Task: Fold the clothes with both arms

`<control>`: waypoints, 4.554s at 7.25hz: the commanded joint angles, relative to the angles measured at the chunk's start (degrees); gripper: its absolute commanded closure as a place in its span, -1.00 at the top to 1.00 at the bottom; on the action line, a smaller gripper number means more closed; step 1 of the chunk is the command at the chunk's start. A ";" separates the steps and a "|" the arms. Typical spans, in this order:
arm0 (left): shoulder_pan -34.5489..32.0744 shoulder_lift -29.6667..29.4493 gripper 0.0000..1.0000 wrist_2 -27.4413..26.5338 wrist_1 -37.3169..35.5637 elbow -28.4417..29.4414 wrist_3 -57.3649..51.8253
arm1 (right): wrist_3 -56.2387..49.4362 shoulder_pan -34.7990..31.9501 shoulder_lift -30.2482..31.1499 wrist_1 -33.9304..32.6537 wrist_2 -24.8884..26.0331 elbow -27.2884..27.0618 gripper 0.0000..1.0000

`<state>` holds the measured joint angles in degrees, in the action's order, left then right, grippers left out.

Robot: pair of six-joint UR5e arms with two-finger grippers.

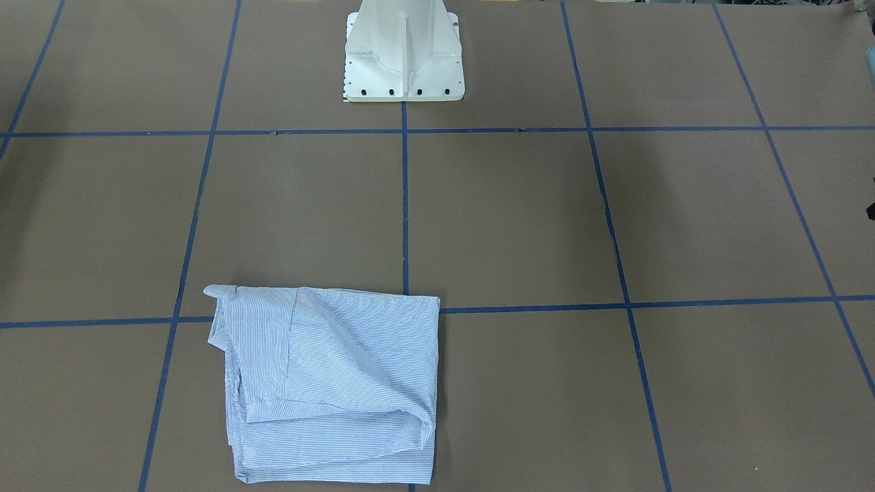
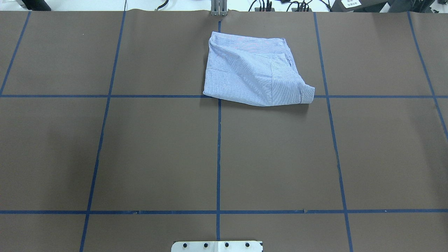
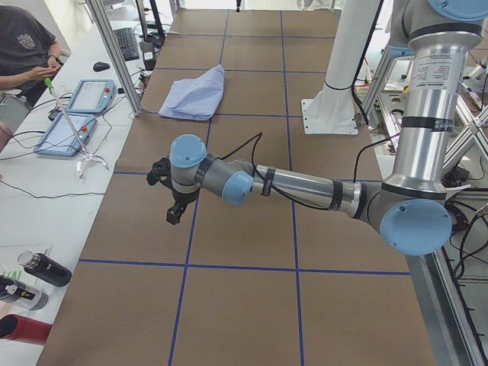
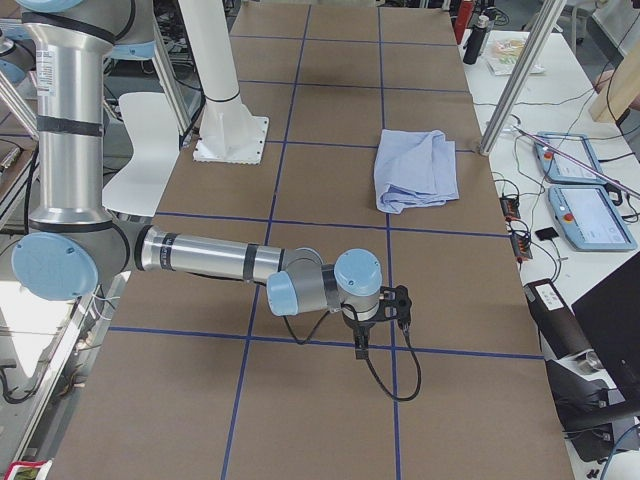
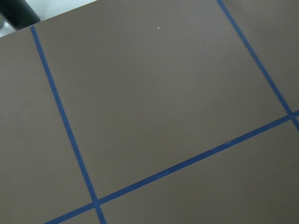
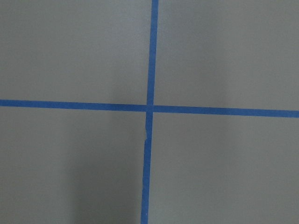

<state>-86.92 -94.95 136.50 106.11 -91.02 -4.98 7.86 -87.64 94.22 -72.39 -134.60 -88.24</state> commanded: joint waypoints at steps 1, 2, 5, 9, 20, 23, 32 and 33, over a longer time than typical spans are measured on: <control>-3.43 0.55 0.98 2.79 -1.69 1.63 -0.65 | -0.39 1.07 -0.09 -0.99 0.22 -0.26 1.00; -3.43 0.03 0.98 2.72 -3.87 1.37 0.92 | -0.39 1.94 -0.18 -2.65 0.39 -0.26 1.00; -3.52 0.19 0.98 2.28 -7.06 -0.13 1.91 | -2.75 2.04 -4.30 -21.77 1.70 -10.15 1.00; -3.69 4.22 0.99 1.93 -5.75 -5.54 2.17 | -4.16 1.95 -3.87 -21.49 2.07 -8.28 1.00; -3.08 6.18 0.99 -2.47 -5.74 -10.49 2.52 | -3.64 0.90 -0.09 -17.26 -0.05 -10.63 1.00; -3.17 6.70 0.99 -2.38 -5.83 -11.90 2.43 | -3.47 0.90 -0.09 -17.26 -0.05 -10.55 1.00; -3.17 6.97 0.99 3.06 -5.83 -11.46 2.52 | -3.73 0.11 0.44 -17.26 -0.13 -11.78 1.00; -3.17 6.88 0.99 2.89 -5.83 -11.98 2.52 | -3.56 0.11 0.44 -16.82 -0.05 -12.47 1.00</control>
<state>-90.08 -88.07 139.41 100.35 -102.58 -2.47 4.28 -87.53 94.67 -89.55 -134.69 -100.30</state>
